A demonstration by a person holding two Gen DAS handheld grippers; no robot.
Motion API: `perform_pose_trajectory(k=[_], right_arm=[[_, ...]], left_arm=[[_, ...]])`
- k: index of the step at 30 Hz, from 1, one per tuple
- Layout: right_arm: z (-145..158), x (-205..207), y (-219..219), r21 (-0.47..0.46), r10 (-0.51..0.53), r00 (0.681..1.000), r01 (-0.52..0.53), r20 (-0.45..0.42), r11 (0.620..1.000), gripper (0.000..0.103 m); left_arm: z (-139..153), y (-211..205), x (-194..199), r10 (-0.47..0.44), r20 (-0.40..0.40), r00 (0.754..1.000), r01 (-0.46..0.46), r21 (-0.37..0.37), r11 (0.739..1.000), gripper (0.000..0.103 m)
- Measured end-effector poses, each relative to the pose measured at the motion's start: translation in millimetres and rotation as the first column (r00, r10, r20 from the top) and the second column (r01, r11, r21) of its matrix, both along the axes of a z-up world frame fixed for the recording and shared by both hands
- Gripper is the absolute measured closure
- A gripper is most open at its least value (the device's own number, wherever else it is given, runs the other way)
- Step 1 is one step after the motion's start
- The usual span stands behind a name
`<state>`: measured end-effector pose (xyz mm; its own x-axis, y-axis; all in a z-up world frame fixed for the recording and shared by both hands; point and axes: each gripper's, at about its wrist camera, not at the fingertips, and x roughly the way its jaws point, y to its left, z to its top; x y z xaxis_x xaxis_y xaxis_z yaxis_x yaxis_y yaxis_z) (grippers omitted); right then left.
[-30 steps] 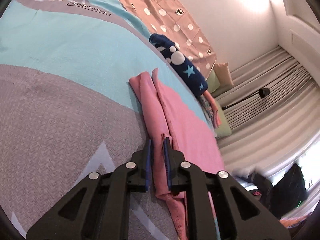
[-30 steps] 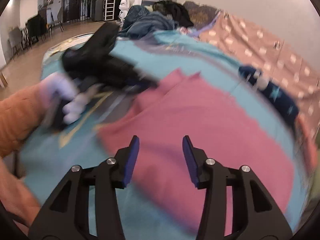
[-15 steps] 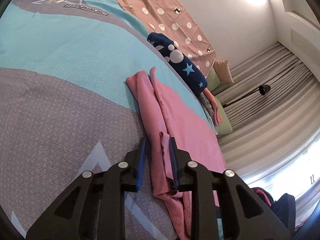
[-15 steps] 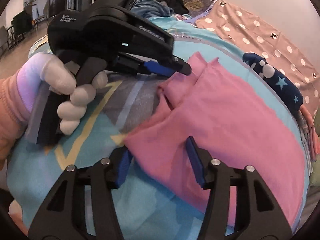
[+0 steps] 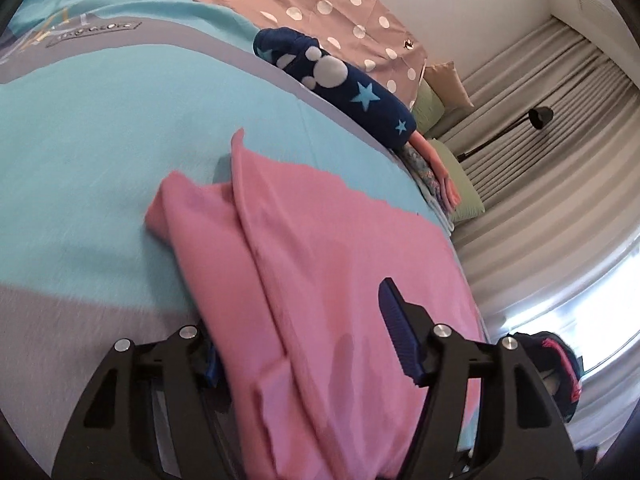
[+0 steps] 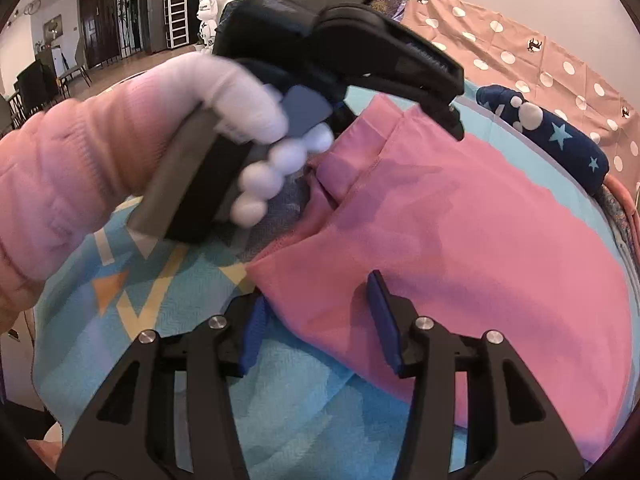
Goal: Fold small clothes
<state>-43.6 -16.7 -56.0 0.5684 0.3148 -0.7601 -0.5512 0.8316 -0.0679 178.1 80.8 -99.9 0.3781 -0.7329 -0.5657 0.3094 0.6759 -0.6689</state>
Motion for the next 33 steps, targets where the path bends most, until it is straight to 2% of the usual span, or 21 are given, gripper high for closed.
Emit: perform_pose_trajectory(k=[3,6,11,13,14,15,16,19,27,31,33], right_arm=[[-2,0,0,0.012,0.003,1.0,-0.003,-0.005,1.0,0.053],[-3,-1,3,0.023,0.004,1.0,-0.004,-0.014,1.0,0.051],[-4,3,6,0.035,0.002,1.0,-0.002,-0.018,0.999,0.05],[-5,4,7,0.037,-0.005,1.0,0.006,-0.012,0.999,0.055],[-4,4,7,0.042,-0.012,1.0,0.012,-0.007,0.999,0.068],[-3,5,4,0.052,-0.023,1.0,0.023,-0.005,0.998,0.076],[-1,7,-1,0.081,-0.036,0.999,0.037,-0.012,0.996,0.094],[5,14,-21,0.196,-0.063,0.997,0.071,-0.045,0.978,0.096],[44,-3,-64,0.293,-0.13,0.987,0.098,0.09,0.951,0.096],[58,-7,-99,0.363,-0.192,0.978,0.149,0.085,0.92,0.096],[62,-8,-112,0.392,-0.214,0.974,0.169,0.075,0.905,0.097]], left_arm=[[-1,0,10,0.002,-0.009,1.0,-0.002,-0.018,1.0,0.039],[-4,0,16,0.006,-0.018,1.0,-0.006,-0.002,1.0,0.052],[-11,5,28,0.026,-0.055,0.998,-0.028,-0.032,0.999,0.073],[-15,6,32,0.033,-0.067,0.997,-0.035,-0.036,0.999,0.088],[-18,6,34,0.035,-0.078,0.996,-0.038,-0.042,0.998,0.091],[-19,6,34,0.036,-0.08,0.996,-0.04,-0.048,0.998,0.092],[-18,6,34,0.036,-0.075,0.997,-0.039,-0.046,0.998,0.093],[-10,4,33,0.036,-0.068,0.997,-0.038,-0.034,0.999,0.093],[32,-15,33,0.009,-0.037,0.999,-0.01,-0.017,1.0,0.093],[52,-30,36,-0.006,-0.067,0.998,0.002,-0.055,0.998,0.093],[63,-45,35,-0.019,-0.054,0.998,0.016,-0.05,0.999,0.093]])
